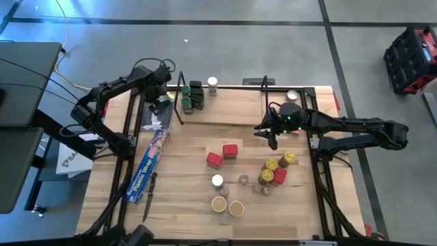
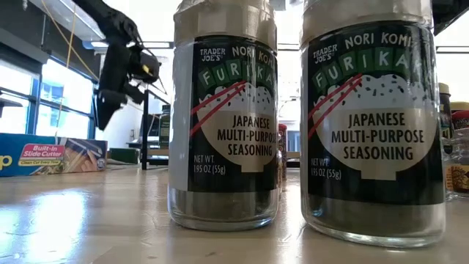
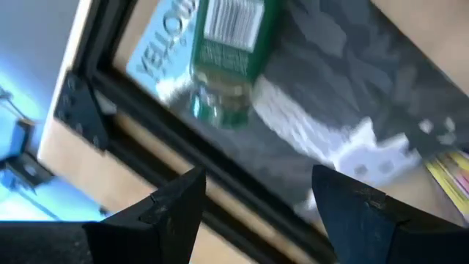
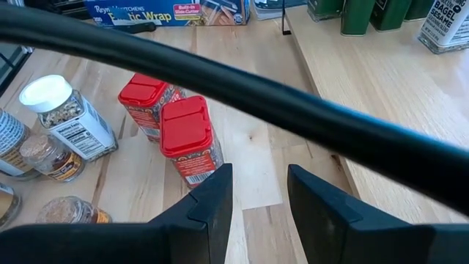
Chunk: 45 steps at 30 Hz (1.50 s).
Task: Shelf spices
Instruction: Put the green seasoning bottle on the shelf and align it with the other green seasoning bottles
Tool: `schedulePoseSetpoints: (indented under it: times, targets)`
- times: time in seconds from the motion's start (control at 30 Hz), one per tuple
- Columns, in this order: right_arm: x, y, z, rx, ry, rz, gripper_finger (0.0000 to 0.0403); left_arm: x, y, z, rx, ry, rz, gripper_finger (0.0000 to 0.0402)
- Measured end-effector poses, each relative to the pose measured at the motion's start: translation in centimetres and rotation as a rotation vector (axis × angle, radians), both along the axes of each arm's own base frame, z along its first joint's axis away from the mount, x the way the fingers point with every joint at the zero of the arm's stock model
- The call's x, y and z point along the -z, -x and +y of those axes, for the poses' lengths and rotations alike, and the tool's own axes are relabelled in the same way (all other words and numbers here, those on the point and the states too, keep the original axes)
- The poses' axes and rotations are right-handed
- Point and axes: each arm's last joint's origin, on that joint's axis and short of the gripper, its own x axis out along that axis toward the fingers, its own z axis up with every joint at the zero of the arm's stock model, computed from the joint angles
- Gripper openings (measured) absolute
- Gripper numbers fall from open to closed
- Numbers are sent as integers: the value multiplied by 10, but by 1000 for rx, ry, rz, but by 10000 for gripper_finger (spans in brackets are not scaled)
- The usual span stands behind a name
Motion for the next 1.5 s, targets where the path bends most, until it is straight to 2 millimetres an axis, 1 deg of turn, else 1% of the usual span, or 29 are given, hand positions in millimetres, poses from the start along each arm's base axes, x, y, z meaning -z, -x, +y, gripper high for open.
schedulePoseSetpoints:
  times: [0.23, 0.37, 0.7, 0.9, 1.07, 1.2, 1.3, 1.37, 1.43, 1.5]
  targets:
    - [0, 0, 0, 4, -6, -6, 126, 25, 0, 4, 72, -56, -37, 243]
    - [-1, 0, 0, 9, -13, -7, 126, 36, 5, 5, 67, -72, -46, 243]
    - [-1, -1, 0, 13, -19, -13, 126, 50, 9, 13, 38, -154, -107, 243]
    - [-1, -1, 0, 13, -19, -14, 126, 58, 7, 18, 35, -146, -80, 243]
    - [-1, -1, 0, 15, -21, -14, 126, 66, 2, 25, 7, -117, -83, 243]
    - [-1, -1, 0, 15, -21, -14, 126, 76, -1, 30, 5, -86, -50, 243]
    - [-1, -1, 0, 14, -21, -14, 126, 78, -3, 32, 5, -73, -38, 233]
    - [-1, -1, 0, 14, -20, -14, 126, 76, -3, 32, 4, -66, -35, 219]
    - [-1, -1, 0, 14, -20, -14, 126, 72, -3, 34, 0, -52, -36, 201]
    - [-1, -1, 0, 14, -19, -15, 126, 65, -2, 36, -18, -46, -26, 198]
